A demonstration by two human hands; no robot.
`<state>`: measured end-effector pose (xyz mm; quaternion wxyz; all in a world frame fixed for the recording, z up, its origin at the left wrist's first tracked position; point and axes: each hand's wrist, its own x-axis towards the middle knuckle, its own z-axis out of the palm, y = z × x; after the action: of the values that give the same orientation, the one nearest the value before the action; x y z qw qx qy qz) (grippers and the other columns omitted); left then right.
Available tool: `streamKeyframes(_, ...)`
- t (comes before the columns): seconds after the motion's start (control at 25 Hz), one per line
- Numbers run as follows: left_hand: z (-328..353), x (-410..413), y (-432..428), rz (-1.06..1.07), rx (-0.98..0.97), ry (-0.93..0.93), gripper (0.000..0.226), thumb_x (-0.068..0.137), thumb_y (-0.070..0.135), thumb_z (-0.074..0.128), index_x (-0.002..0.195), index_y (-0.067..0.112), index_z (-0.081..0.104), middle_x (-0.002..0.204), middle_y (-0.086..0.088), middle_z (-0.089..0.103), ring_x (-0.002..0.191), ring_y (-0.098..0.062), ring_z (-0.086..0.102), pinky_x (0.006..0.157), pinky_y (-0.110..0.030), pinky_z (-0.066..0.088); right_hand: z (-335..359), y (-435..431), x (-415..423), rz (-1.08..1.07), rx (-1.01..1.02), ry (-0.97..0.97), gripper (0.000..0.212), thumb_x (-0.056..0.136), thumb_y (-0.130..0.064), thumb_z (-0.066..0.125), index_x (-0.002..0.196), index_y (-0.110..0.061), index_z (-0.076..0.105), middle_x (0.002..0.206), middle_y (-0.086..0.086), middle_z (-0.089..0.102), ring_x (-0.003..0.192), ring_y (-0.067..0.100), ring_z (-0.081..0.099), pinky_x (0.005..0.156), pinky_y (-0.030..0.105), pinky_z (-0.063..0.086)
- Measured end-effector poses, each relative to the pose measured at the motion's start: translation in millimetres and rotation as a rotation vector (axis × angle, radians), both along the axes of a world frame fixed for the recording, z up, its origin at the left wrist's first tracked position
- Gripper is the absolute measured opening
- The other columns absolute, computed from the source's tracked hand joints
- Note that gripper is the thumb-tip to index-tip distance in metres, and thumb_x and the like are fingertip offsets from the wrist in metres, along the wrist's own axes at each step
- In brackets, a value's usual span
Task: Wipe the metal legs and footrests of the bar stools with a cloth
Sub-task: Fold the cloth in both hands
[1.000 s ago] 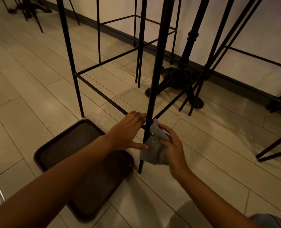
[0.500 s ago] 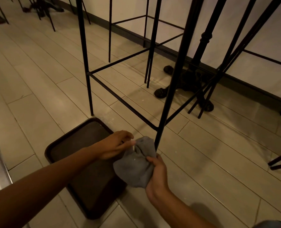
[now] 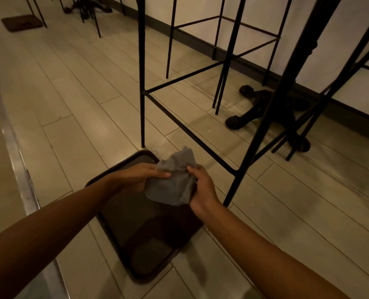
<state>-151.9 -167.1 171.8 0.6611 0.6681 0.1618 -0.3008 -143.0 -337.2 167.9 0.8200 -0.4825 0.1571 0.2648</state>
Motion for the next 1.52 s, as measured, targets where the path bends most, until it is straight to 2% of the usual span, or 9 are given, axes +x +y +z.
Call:
streamKeyframes(0.16,-2.5,2.6,27.6,0.036,0.031,0.007,0.072,0.038,0.048,0.087,0.101,0.022,0.062,0.105,-0.005,0.069,0.091,-0.018,0.068,0.068,-0.026,0.056,-10.3,14.0,3.7,0.07,-0.082,-0.017,0.007,0.091,-0.008,0.051,0.092,-0.01,0.057,0.093,0.008,0.063,0.083,0.019,0.061,0.065,0.028,0.051)
streamKeyframes(0.32,-24.7,2.8,40.9,0.144,0.103,0.09,0.026,0.088,0.019,0.055,0.113,0.012,0.054,0.121,-0.016,0.054,0.109,-0.029,0.055,0.094,-0.04,0.047,-32.4,44.3,9.1,0.073,0.05,0.146,0.011,0.093,-0.005,0.044,0.093,-0.005,0.055,0.093,0.015,0.06,0.083,0.024,0.059,0.065,0.03,0.051)
streamKeyframes(0.4,-37.9,6.0,54.8,0.162,-0.014,0.061,0.028,0.087,0.016,0.056,0.114,0.009,0.055,0.114,-0.014,0.059,0.101,-0.026,0.06,0.085,-0.036,0.051,-48.2,61.0,12.5,0.044,0.151,0.198,0.014,0.093,-0.004,0.043,0.101,-0.001,0.054,0.095,0.017,0.06,0.083,0.025,0.06,0.059,0.029,0.054)
streamKeyframes(0.48,-51.5,18.1,75.9,0.028,0.031,-0.01,0.044,0.076,0.028,0.068,0.116,0.016,0.055,0.113,-0.01,0.061,0.1,-0.019,0.062,0.08,-0.028,0.052,-68.4,76.6,18.2,0.001,0.134,0.193,0.022,0.09,-0.002,0.046,0.112,-0.001,0.052,0.1,0.018,0.061,0.085,0.026,0.062,0.053,0.026,0.055)
streamKeyframes(0.64,-93.6,45.1,104.6,-0.066,0.393,-0.158,0.037,0.079,0.019,0.069,0.114,0.017,0.055,0.113,-0.008,0.061,0.103,-0.019,0.058,0.076,-0.018,0.048,-107.4,104.0,27.7,-0.094,0.044,0.219,0.028,0.089,0.001,0.05,0.116,-0.005,0.052,0.108,0.019,0.061,0.09,0.028,0.062,0.065,0.034,0.054)
streamKeyframes(0.84,-144.6,46.1,110.0,-0.114,0.539,-0.175,0.05,0.079,0.008,0.066,0.124,0.008,0.046,0.114,-0.008,0.052,0.101,-0.018,0.05,0.076,-0.026,0.043,-152.5,119.5,29.3,-0.144,-0.156,0.264,0.034,0.089,0.005,0.048,0.122,-0.001,0.049,0.119,0.021,0.056,0.086,0.024,0.059,0.075,0.037,0.053)
streamKeyframes(1.12,-207.0,32.3,111.6,-0.172,0.667,-0.233,0.063,0.081,0.005,0.063,0.136,0.012,0.034,0.136,-0.014,0.044,0.123,-0.029,0.043,0.097,-0.032,0.035,-205.0,120.9,14.0,-0.083,-0.322,0.315,0.043,0.091,0.007,0.042,0.133,-0.006,0.038,0.128,0.021,0.05,0.099,0.03,0.056,0.086,0.04,0.051)
streamKeyframes(1.32,-225.8,28.2,96.9,-0.159,0.7,-0.322,0.064,0.086,0.016,0.061,0.14,0.011,0.028,0.14,-0.016,0.039,0.128,-0.03,0.038,0.104,-0.033,0.03,-228.2,126.1,14.4,0.056,-0.705,0.192,0.032,0.091,-0.003,0.046,0.122,-0.004,0.052,0.124,0.018,0.056,0.108,0.033,0.056,0.093,0.044,0.049)
streamKeyframes(1.52,-230.8,21.9,79.5,-0.338,1.016,-0.332,0.076,0.09,0.026,0.052,0.146,0.013,0.003,0.148,-0.016,0.024,0.133,-0.031,0.029,0.106,-0.042,0.031,-220.0,113.9,11.7,0.164,-0.86,0.094,0.034,0.093,-0.009,0.048,0.126,-0.003,0.051,0.128,0.017,0.053,0.113,0.029,0.053,0.096,0.037,0.046)
